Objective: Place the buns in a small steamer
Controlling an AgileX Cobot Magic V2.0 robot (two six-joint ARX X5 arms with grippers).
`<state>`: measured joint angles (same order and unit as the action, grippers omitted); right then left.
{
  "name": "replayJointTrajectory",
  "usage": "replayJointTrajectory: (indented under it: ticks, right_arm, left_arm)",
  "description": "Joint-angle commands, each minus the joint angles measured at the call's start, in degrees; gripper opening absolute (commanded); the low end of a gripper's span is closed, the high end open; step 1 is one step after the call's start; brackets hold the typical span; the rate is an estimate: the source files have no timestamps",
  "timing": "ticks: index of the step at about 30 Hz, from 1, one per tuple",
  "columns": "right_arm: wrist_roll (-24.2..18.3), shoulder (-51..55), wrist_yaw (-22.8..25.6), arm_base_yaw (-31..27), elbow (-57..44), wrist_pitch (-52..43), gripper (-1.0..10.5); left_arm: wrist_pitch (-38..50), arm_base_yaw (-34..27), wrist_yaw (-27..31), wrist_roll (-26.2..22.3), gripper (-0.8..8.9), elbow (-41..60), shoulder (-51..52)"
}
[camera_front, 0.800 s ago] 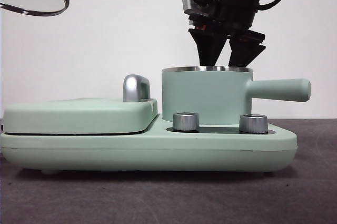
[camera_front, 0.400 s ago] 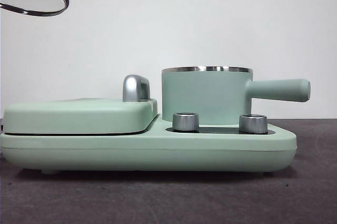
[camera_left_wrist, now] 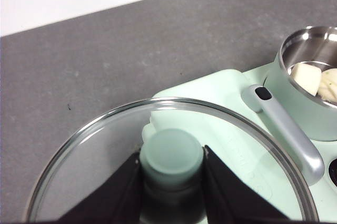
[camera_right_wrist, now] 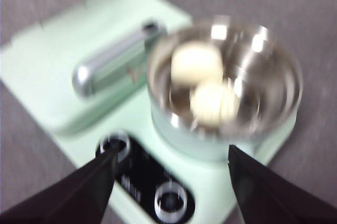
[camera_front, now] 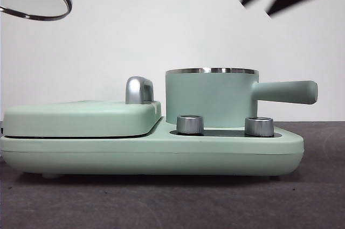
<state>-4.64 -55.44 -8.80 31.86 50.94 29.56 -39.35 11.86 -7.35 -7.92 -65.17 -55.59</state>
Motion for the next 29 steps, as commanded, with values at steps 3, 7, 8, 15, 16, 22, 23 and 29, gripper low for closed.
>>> replayJointTrajectory:
  ticks: [3, 7, 8, 15, 16, 22, 23, 29]
  right_arm:
    - [0.7, 5.7, 0.3, 0.4, -6.3, 1.2, 3.3]
    - [2.1, 10.1, 2.3, 0.4, -9.1, 2.6, 3.2]
    - [2.6, 11.1, 3.3, 0.4, -9.3, 3.1, 3.2]
    - [5.4, 17.0, 6.3, 0.3, -9.3, 3.9, 3.2]
    - [5.8, 17.6, 6.3, 0.3, -9.3, 3.9, 3.2]
    - [7.1, 19.4, 6.3, 0.3, -9.3, 3.9, 3.2]
    - [7.2, 19.4, 6.3, 0.3, -9.3, 3.9, 3.2]
    - [7.3, 19.2, 6.3, 0.3, -9.3, 3.9, 3.2]
  left_arm:
    - [1.7, 0.6, -3.1, 0.1, 0.16, -1.2, -1.8]
    - [2.8, 2.3, -4.8, 0.3, 0.16, -1.2, -3.7]
    - [3.2, 3.0, -4.7, 0.5, 0.16, -1.2, -4.3]
    - [11.7, 10.0, -4.7, 3.0, 0.16, -1.2, -10.1]
    - [13.2, 11.0, -4.8, 3.1, 0.16, -1.2, -11.0]
    - [24.3, 17.3, -4.7, 6.4, 0.16, -1.2, -17.7]
    - [26.0, 18.3, -4.7, 6.7, 0.16, -1.2, -18.9]
    - [35.3, 23.0, -4.7, 7.2, 0.16, -1.2, -25.6]
